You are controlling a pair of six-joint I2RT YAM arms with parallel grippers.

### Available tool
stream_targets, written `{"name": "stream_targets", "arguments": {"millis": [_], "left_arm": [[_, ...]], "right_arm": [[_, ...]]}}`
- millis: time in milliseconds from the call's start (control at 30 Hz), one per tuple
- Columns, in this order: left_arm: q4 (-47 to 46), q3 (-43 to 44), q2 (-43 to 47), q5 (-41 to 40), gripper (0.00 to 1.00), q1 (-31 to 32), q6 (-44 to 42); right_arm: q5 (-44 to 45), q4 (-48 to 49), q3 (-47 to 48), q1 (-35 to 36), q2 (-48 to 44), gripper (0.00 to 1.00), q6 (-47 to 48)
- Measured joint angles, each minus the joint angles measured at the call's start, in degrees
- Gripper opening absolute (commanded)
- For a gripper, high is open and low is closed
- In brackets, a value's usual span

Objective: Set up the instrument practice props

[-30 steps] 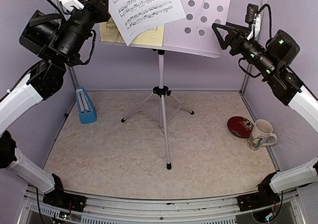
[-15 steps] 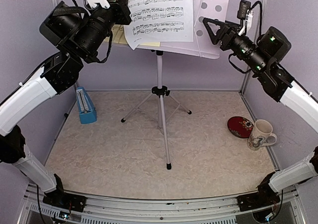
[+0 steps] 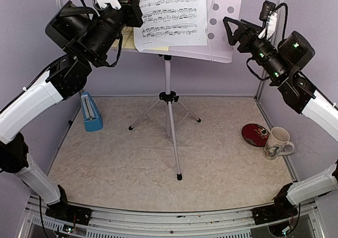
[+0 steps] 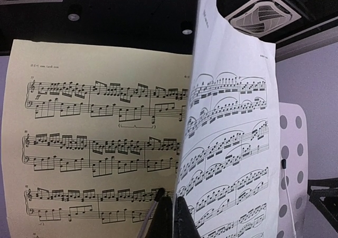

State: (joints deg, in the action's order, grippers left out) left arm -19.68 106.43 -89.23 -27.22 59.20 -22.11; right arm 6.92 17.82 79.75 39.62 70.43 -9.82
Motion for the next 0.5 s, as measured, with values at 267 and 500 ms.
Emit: {"name": "stream_targets", "arguments": {"millis": [267, 500], "left_arm": [[-0.22, 0.02, -0.17, 0.00, 0.00, 0.00, -0.72], [-0.48, 0.02, -0.42, 0.00, 0.00, 0.00, -0.87]], "right_arm": [[-0.17, -1.73, 0.24, 0.00, -4.24, 0.75, 2.49], [-5.20, -4.15, 2.05, 1.57, -4.22, 0.63, -0.39]]}}
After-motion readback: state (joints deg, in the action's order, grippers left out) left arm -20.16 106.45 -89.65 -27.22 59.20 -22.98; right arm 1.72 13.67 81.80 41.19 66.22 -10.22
